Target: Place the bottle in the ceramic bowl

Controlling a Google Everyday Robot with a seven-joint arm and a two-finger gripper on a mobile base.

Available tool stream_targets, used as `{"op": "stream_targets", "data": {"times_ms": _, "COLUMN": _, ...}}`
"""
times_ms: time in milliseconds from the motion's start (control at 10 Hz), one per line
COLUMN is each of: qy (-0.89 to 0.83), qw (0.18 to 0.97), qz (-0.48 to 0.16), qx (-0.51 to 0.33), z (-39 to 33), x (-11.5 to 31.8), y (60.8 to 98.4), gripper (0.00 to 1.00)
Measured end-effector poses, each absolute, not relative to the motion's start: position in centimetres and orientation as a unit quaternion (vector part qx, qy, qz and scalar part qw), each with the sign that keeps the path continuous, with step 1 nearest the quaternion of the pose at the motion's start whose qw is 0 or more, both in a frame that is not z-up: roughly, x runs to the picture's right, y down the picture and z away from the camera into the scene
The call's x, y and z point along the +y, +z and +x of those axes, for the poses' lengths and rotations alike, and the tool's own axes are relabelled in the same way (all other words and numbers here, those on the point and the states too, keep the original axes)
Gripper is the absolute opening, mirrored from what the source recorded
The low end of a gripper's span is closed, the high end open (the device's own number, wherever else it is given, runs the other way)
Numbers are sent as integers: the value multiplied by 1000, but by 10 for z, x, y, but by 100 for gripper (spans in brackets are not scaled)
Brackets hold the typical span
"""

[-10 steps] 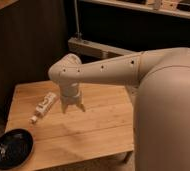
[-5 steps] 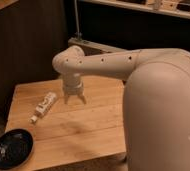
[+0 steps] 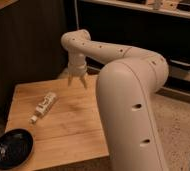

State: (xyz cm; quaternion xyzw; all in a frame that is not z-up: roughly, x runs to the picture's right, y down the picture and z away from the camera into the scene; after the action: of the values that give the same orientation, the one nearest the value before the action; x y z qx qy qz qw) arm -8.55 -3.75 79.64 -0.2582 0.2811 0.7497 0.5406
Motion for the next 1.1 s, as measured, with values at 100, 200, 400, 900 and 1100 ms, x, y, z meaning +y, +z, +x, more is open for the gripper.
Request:
{"op": "stream_targets", "data": {"times_ms": 100, "qy": 756, "qw": 531, "qz": -257, "qx": 284, "z": -83, "x": -43, "y": 800, "gripper": 65}}
{"op": "stream_targets", "data": {"times_ms": 200, "qy": 758, "qw": 528, "qz": -257, "qx": 285, "z": -84, "x": -45, "y": 801, "gripper": 65}}
{"op": "stream_targets", "data": {"times_ms": 400, "qy": 757, "qw": 529, "qz": -257, "qx": 285, "z": -85, "x": -45, "y": 801, "gripper": 65}}
{"op": "stream_targets", "data": {"times_ms": 900, "qy": 748, "qw": 542, "qz": -275, "qx": 267, "z": -143, "x": -50, "y": 791, "gripper": 65}}
{"op": "stream_targets", "data": {"times_ms": 1100, "qy": 740, "qw": 550, "qz": -292, "qx": 256, "z": -186, "x": -51, "y": 788, "gripper": 65}}
